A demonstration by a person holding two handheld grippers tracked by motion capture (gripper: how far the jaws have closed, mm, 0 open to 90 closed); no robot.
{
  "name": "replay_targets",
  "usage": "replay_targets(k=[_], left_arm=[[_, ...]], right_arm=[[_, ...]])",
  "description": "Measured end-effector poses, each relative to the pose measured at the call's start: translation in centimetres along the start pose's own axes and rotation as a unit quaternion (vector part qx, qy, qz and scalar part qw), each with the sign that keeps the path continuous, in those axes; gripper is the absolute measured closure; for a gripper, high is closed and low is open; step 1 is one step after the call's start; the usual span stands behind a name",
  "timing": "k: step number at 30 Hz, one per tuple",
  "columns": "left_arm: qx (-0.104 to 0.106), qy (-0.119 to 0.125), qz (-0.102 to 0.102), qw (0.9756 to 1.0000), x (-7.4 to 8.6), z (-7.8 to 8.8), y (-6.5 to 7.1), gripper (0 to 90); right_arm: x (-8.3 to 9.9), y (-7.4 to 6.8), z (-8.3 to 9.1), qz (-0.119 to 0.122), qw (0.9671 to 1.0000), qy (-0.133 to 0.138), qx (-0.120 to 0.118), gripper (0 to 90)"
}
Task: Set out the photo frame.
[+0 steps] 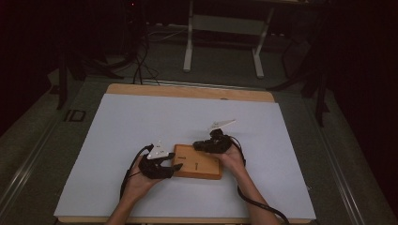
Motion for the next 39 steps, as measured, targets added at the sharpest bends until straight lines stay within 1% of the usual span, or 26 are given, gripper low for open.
replay_targets(k=[1,2,4,6,7,9,11,12,14,15,17,18,20,23,24,26,28,30,33,35,37,39], left_arm=[[-0.002,-0.002,-0.007,1.0,0.1,0.0,0.2,41.3],[-0.01,-0.005,-0.012,0.9999,0.1,-0.1,0.3,35.4],[-0.016,-0.012,-0.021,0.9996,0.2,-0.2,0.5,27.0],[-0.024,-0.032,-0.025,0.9989,0.7,-0.6,0.5,17.8],[-0.027,-0.042,-0.031,0.9983,1.0,-0.8,0.6,15.2],[-0.044,-0.048,-0.041,0.997,1.3,-1.2,0.6,14.3],[-0.044,-0.048,-0.041,0.997,1.3,-1.2,0.6,13.5],[-0.064,-0.05,-0.058,0.9951,1.4,-1.5,0.8,12.2],[-0.066,-0.048,-0.062,0.9947,1.4,-1.7,0.8,11.4],[-0.066,-0.05,-0.064,0.9946,1.5,-1.7,0.8,10.9],[-0.066,-0.05,-0.064,0.9946,1.5,-1.7,0.8,10.7],[-0.071,-0.05,-0.071,0.9937,1.6,-1.8,0.7,9.9],[-0.074,-0.05,-0.072,0.9934,1.6,-1.9,0.7,9.3],[-0.08,-0.053,-0.081,0.9921,1.7,-2.0,0.7,8.8],[-0.091,-0.055,-0.084,0.9908,1.7,-2.0,0.6,8.9],[-0.107,-0.059,-0.083,0.9891,1.9,-2.2,0.3,11.3],[-0.108,-0.055,-0.082,0.9893,1.7,-2.2,0.2,13.3],[-0.11,-0.044,-0.089,0.9889,1.5,-2.1,0.3,13.5],[-0.119,-0.035,-0.102,0.987,1.3,-2.2,0.4,13.7],[-0.126,-0.03,-0.115,0.9848,1.2,-2.3,0.6,13.8],[-0.131,-0.027,-0.124,0.9833,1.1,-2.3,0.7,13.7],[-0.13,-0.025,-0.128,0.9829,1.0,-2.3,0.8,13.8]], right_arm=[[0.0,0.1,0.0,0.0,1.0,0.001,-0.003,83.7],[0.0,0.1,0.0,0.001,1.0,0.001,-0.005,83.7],[0.0,0.0,0.0,0.002,1.0,-0.003,-0.006,83.7],[0.0,0.1,0.0,0.0,1.0,-0.006,-0.008,83.9],[-0.1,0.1,0.0,-0.001,0.9999,-0.004,-0.009,83.9],[-0.1,0.2,0.0,-0.006,0.9999,-0.003,-0.014,83.9],[-0.1,0.3,0.0,-0.006,0.9999,-0.002,-0.016,83.9],[-0.1,0.3,0.0,-0.008,0.9998,-0.004,-0.018,84.0],[-0.1,0.3,0.0,-0.006,0.9998,-0.007,-0.02,84.0],[-0.1,0.3,0.0,-0.001,0.9998,-0.011,-0.019,83.9],[-0.1,0.2,0.0,0.002,0.9997,-0.016,-0.02,83.9],[-0.1,0.3,0.0,-0.002,0.9996,-0.019,-0.022,83.9],[-0.2,0.4,0.0,-0.006,0.9995,-0.018,-0.025,84.0],[-0.2,0.4,0.0,-0.01,0.9994,-0.018,-0.029,83.9],[-0.2,0.4,0.0,-0.01,0.9993,-0.018,-0.03,84.0],[-0.2,0.5,-0.1,-0.015,0.9992,-0.016,-0.033,84.0],[-0.2,0.7,-0.1,-0.022,0.999,-0.013,-0.036,84.0],[-0.2,0.7,-0.1,-0.026,0.9989,-0.011,-0.038,84.1],[-0.2,0.8,-0.1,-0.029,0.9987,-0.01,-0.04,84.2],[-0.3,0.8,-0.1,-0.031,0.9987,-0.011,-0.039,84.1],[-0.3,0.8,-0.1,-0.031,0.9987,-0.011,-0.04,84.1],[-0.3,0.8,-0.1,-0.03,0.9987,-0.014,-0.038,84.2]])
Point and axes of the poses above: each handheld gripper's, and its own axes: z roughly backward along the jaws, x roughly out of its underside, y roughly to its right, the point moved 8 cm from there along -z, roughly forward along the jaws, and after that the axes turned 7 degrees about z, right-handed, at the moved point
